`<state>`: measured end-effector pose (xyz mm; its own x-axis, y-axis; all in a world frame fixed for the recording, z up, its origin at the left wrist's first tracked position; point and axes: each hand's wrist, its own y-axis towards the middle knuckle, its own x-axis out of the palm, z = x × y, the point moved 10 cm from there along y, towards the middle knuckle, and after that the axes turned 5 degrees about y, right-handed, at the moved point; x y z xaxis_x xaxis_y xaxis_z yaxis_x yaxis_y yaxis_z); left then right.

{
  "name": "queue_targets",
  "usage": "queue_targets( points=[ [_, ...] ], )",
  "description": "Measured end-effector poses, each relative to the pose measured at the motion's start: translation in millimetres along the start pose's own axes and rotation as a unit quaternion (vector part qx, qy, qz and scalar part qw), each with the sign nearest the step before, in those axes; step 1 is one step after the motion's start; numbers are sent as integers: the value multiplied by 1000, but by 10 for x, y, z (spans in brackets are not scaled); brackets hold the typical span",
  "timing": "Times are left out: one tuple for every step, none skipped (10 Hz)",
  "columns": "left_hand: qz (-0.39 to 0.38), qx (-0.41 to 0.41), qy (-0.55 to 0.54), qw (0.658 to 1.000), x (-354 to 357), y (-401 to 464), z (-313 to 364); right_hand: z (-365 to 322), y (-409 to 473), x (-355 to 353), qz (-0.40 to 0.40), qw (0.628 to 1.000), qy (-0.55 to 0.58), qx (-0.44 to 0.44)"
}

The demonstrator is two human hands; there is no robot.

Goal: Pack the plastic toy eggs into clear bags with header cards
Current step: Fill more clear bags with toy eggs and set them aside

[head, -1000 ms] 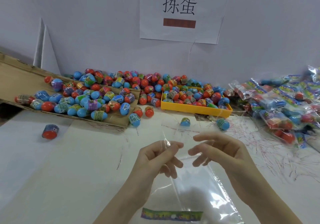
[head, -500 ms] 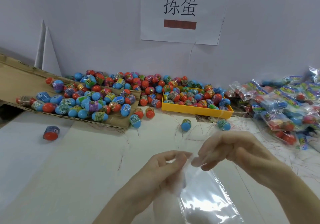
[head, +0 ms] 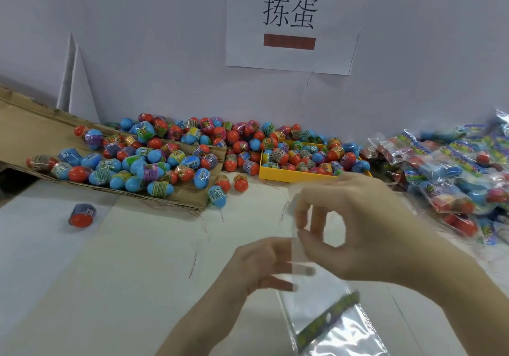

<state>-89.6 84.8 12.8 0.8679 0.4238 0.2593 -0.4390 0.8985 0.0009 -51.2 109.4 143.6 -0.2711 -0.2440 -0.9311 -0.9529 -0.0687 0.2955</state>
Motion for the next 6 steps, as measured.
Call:
queue_targets(
  points=[
    [1, 14, 53, 999, -18, -35, 19, 105, 141, 232, -71, 996, 33, 40],
    [72, 6, 31, 997, -187, -44, -2, 198, 278, 392, -126, 971, 196, 50],
    [119, -8, 15, 993, -284, 0, -44, 734, 639, 157, 33, 931, 353, 85],
    [131, -11, 29, 991, -373, 53, -118, 1661, 1075, 214, 197, 885, 355, 227],
    [66, -60, -12, 996, -267, 118, -273, 2271, 1450, 689, 109, 923, 196, 313],
    [56, -103, -12, 993, -493, 67, -349, 2628, 1596, 940, 52, 925, 136, 350]
  ],
)
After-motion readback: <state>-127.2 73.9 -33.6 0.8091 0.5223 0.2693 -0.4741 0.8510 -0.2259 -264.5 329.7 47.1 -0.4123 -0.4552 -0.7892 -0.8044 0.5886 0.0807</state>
